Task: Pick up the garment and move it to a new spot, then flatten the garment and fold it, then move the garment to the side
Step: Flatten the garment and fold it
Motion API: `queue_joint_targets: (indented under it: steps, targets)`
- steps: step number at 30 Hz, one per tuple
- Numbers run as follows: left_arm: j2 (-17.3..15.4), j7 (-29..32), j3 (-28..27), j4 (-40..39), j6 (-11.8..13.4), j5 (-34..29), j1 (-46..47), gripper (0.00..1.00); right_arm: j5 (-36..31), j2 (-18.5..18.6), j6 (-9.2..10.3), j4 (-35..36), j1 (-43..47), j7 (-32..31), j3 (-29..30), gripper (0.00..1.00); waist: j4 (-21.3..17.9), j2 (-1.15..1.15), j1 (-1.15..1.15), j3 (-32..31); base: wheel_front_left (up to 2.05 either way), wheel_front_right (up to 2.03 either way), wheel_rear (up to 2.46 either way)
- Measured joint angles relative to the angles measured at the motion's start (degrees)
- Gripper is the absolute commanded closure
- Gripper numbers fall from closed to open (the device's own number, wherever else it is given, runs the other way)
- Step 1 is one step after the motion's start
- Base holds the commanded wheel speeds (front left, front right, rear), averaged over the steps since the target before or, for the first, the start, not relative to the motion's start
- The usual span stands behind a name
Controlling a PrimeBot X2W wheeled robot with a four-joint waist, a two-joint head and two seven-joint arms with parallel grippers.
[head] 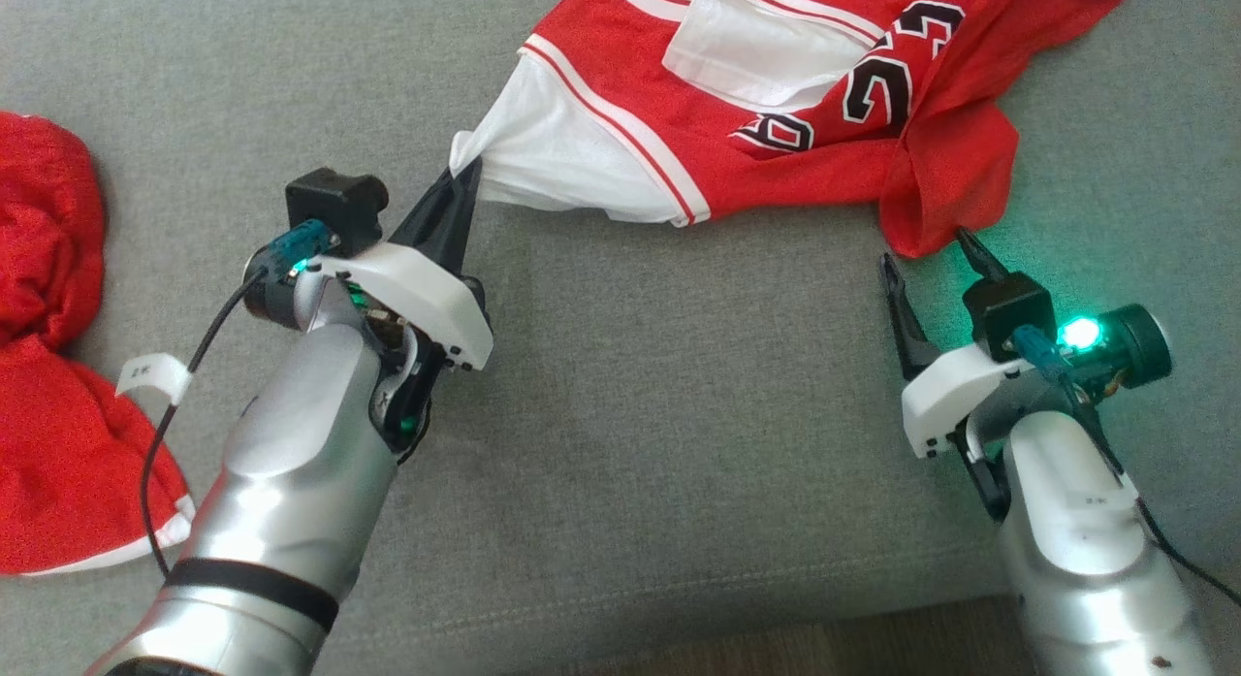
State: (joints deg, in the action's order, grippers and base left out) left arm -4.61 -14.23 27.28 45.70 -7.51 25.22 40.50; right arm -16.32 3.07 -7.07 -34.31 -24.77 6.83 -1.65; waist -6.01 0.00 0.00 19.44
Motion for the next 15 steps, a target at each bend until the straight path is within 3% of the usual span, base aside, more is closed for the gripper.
queue_joint_targets:
  steps: [2, 3, 6, 7, 8, 15]
  targets:
    - [-0.03, -0.01, 0.12, -0.07, 0.00, 0.23, 0.00, 1.00, 0.01, 0.00, 0.00, -0.35, -0.63, 0.33, 0.02, 0.51, -0.02, 0.00, 0.00, 0.11, 0.00, 0.00, 0.00]
    - [-0.04, -0.01, 0.20, -0.07, 0.00, 0.23, 0.00, 1.00, 0.01, 0.00, 0.00, -0.47, -0.86, 0.49, 0.07, 0.61, -0.02, 0.00, 0.00, 0.17, 0.00, 0.00, 0.00]
    - [-0.07, -0.01, 0.36, -0.09, 0.00, 0.23, 0.01, 1.00, 0.01, 0.00, 0.00, -0.88, -1.32, 1.30, 0.44, 0.64, 0.07, 0.00, 0.00, 0.36, 0.00, 0.00, 0.00]
    - [-0.08, -0.04, 0.42, -0.10, 0.00, 0.24, 0.01, 1.00, 0.01, 0.00, 0.00, -1.09, -1.48, 1.54, 0.58, 0.78, 0.11, 0.00, 0.00, 0.40, 0.00, 0.00, 0.00]
    - [-0.12, -0.04, 0.46, -0.10, 0.00, 0.25, 0.01, 1.00, 0.01, 0.00, 0.00, -1.25, -1.63, 1.59, 0.70, 1.00, 0.14, 0.00, 0.00, 0.42, 0.00, 0.00, 0.00]
    - [-0.33, -0.04, 0.57, -0.11, 0.00, 0.70, 0.01, 1.00, -0.58, 0.00, 0.00, -2.42, -1.74, 2.48, 1.82, 1.00, 0.48, 0.00, 0.00, -0.13, 0.00, 0.00, 0.00]
